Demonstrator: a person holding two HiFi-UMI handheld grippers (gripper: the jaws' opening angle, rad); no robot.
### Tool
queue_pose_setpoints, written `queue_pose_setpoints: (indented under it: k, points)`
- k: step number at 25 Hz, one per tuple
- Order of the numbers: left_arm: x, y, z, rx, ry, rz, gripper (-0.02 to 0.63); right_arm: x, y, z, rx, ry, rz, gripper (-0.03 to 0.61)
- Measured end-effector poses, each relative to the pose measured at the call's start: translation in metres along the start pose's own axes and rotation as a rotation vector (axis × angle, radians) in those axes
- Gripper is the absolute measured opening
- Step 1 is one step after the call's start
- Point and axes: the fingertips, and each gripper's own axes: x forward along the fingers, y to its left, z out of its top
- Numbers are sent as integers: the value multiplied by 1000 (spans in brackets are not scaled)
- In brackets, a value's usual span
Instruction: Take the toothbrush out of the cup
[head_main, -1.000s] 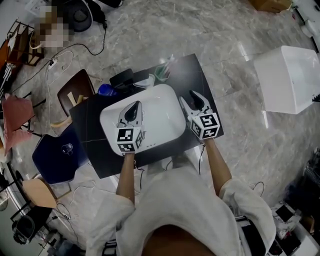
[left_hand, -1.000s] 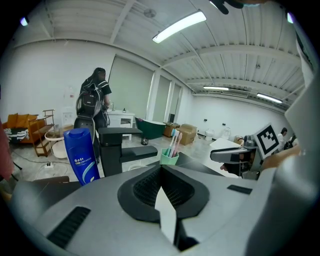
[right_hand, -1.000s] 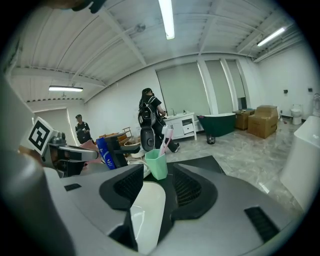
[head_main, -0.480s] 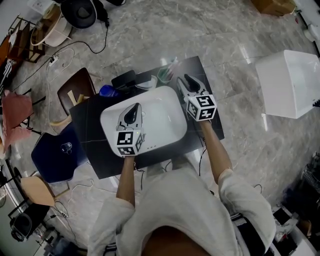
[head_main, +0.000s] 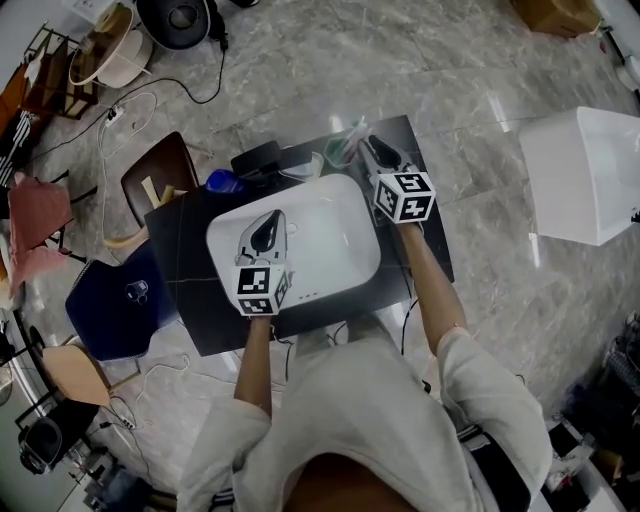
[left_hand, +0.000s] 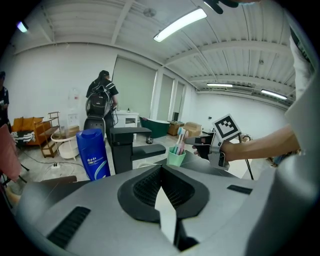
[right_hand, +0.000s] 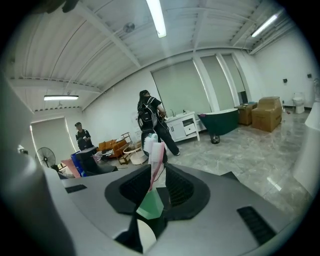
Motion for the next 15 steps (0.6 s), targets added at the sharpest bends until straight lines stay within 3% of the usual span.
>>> queue_pose_setpoints:
  k: [15]
  points:
    - [-3, 1, 0, 11, 10, 9, 25, 2, 11, 10, 77, -35, 72, 34]
